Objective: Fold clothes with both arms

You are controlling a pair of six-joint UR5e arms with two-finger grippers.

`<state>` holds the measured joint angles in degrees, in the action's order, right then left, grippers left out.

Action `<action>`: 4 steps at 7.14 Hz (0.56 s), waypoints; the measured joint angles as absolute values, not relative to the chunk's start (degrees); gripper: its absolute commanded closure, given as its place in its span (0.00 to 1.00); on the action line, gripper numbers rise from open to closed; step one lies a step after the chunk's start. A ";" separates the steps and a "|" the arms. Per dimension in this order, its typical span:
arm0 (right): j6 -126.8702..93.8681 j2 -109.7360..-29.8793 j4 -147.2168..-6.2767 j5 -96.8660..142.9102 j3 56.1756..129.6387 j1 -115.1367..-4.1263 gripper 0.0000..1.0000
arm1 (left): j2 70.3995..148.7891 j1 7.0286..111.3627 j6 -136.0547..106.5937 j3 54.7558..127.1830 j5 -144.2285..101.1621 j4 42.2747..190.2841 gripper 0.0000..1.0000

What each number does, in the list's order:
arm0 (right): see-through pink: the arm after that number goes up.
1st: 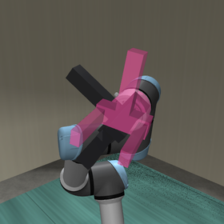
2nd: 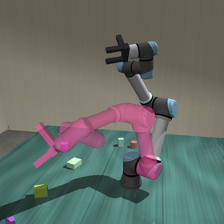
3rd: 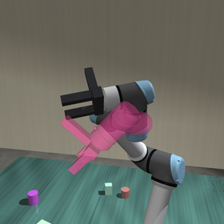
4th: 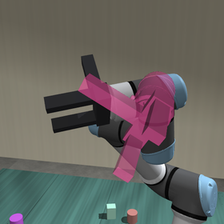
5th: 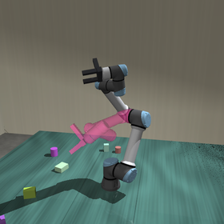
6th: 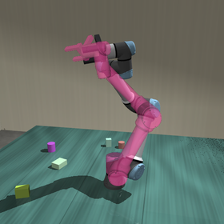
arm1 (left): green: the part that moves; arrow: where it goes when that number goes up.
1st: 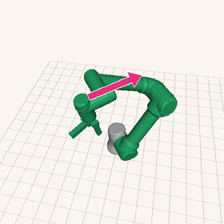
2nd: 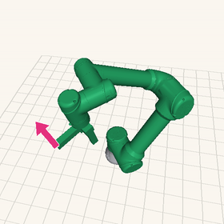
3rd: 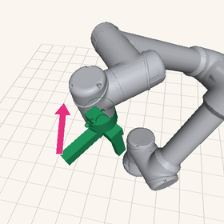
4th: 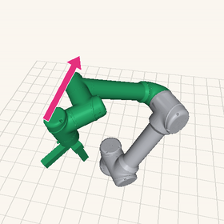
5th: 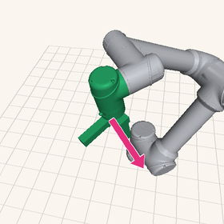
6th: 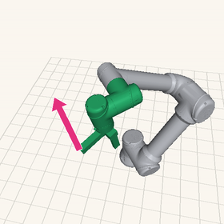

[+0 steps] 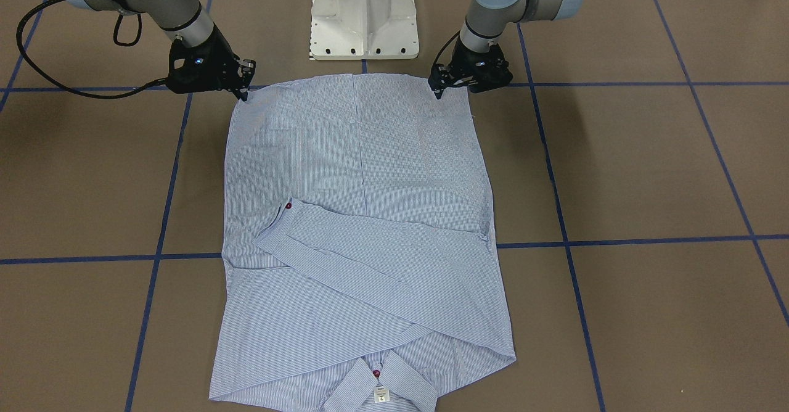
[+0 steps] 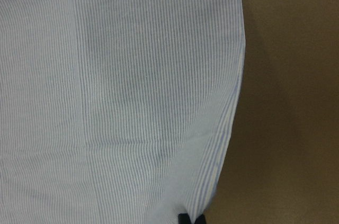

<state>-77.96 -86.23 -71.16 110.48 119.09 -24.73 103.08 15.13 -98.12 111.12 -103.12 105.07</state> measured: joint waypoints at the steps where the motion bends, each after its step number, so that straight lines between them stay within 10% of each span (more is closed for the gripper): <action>1: -77.96 -86.22 -71.18 110.50 119.09 -24.76 1.00 | 103.04 15.07 -98.15 111.15 -103.05 104.53 0.18; 4: -77.96 -86.35 -71.19 111.58 119.09 -25.59 1.00 | 102.97 15.00 -98.99 111.27 -103.07 104.12 0.42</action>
